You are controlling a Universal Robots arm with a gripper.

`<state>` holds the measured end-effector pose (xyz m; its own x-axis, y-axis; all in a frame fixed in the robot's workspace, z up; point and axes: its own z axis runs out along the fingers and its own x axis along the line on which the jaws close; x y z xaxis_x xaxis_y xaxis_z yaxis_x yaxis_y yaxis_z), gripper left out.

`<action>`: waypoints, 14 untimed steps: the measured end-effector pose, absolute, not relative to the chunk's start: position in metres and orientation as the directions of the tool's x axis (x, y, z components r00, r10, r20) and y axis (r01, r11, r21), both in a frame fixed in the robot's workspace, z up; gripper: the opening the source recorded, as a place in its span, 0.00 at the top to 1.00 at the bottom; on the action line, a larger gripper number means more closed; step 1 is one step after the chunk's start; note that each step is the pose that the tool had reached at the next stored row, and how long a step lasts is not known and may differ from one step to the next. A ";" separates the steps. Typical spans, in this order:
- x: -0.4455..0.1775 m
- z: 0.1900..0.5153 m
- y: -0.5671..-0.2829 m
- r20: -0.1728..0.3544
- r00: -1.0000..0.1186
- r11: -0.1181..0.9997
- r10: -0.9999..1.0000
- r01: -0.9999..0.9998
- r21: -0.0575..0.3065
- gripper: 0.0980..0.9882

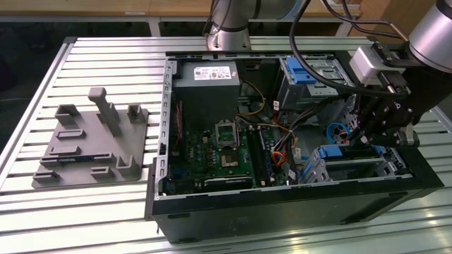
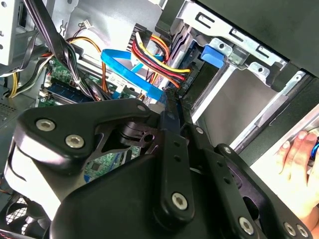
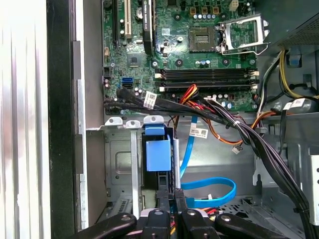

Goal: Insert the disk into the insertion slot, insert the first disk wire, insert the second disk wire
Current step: 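Insert the second disk wire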

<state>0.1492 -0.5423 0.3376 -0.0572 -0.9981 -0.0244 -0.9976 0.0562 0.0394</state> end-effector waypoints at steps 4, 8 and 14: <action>0.149 0.336 -0.542 -0.024 -0.057 0.056 -0.998 -0.998 0.040 0.93; 0.150 0.335 -0.542 -0.024 -0.057 0.056 -0.998 -0.998 0.041 0.93; 0.150 0.334 -0.542 -0.024 -0.057 0.056 -0.998 -0.998 0.042 0.93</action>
